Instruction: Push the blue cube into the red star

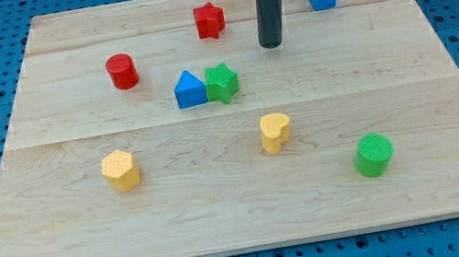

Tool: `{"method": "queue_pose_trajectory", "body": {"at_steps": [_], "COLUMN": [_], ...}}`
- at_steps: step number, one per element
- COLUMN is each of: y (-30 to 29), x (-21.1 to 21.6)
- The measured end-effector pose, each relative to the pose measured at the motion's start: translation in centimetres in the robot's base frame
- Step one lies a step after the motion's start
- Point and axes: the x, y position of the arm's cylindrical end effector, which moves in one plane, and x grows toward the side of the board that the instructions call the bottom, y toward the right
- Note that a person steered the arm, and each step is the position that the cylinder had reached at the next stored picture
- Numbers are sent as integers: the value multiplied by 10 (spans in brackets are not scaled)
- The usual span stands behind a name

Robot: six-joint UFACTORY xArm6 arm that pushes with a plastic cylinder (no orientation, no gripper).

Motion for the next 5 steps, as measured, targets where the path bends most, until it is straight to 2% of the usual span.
{"method": "queue_pose_trajectory", "body": {"at_steps": [5], "y": [5], "x": [-12]}}
